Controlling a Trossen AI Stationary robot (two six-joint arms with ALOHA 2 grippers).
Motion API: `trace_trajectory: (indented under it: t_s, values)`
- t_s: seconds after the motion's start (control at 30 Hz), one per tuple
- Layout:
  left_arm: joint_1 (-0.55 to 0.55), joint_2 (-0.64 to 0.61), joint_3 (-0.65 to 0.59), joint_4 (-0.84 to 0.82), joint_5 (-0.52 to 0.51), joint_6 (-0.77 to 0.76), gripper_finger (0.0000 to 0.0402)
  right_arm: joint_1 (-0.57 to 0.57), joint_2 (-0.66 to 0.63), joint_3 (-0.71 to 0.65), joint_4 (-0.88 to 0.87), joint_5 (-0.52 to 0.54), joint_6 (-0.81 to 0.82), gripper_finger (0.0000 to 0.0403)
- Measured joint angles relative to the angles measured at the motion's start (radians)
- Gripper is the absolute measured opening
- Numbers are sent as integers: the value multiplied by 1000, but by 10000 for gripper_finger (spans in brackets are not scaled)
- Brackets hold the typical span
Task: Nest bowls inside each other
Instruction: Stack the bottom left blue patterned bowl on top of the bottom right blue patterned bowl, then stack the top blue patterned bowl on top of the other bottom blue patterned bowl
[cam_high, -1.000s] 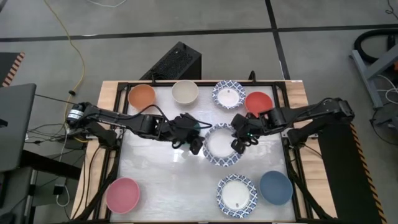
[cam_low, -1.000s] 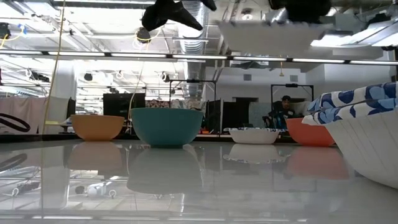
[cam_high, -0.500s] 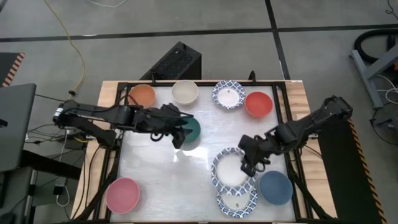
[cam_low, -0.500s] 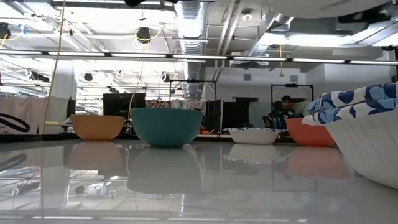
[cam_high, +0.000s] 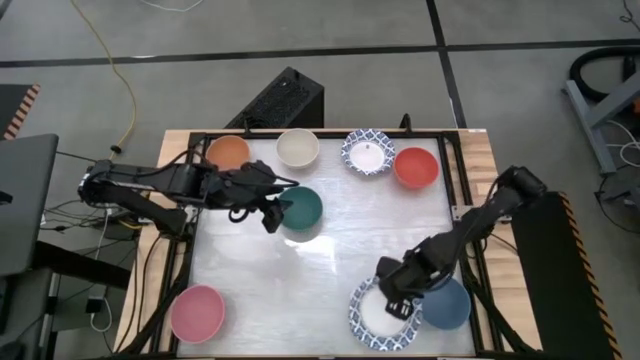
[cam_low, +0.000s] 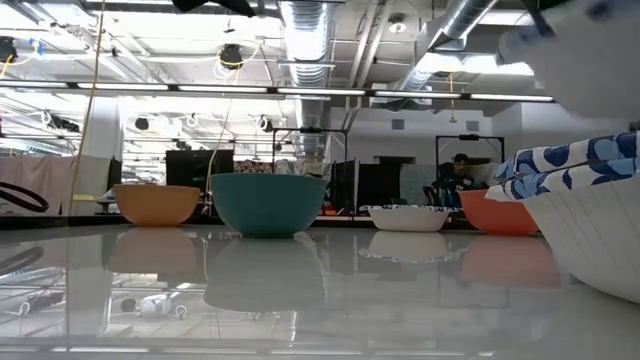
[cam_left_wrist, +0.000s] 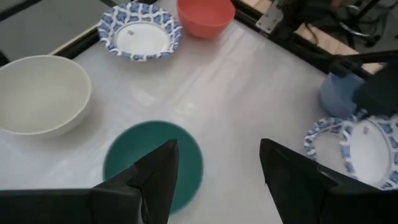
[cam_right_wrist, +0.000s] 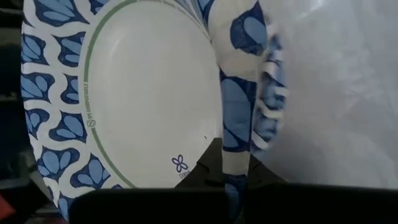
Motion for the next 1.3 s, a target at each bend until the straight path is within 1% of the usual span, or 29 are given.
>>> trace_trajectory:
  t_s: [0.13, 0.33, 0.47, 0.6, 0.83, 0.93, 1.07, 1.3]
  values:
    - [15, 0, 0, -3, 7, -1, 214, 0, 64, 0, 49, -40, -45, 7]
    - [31, 0, 0, -5, 13, 22, 214, -15, 103, 0, 42, -37, -74, 8]
    - [42, 4, 0, -5, 14, 23, 214, -22, 99, 0, 41, -17, -95, 29]
    - [48, 6, 0, -27, 27, 48, 214, -26, 98, 0, 46, -31, -96, 76]
    - [48, 5, 0, -19, 44, 75, 214, -31, 90, 0, 87, -33, -88, 195]
    - [48, 5, 0, -18, 44, 79, 214, -40, 75, 1, 82, -23, -84, 228]
    - [49, 5, 0, -16, 28, 110, 214, -47, 39, 29, 26, 58, -98, 237]
    - [81, 21, 0, 12, 16, 155, 214, -68, -51, 36, -78, 164, -96, 227]
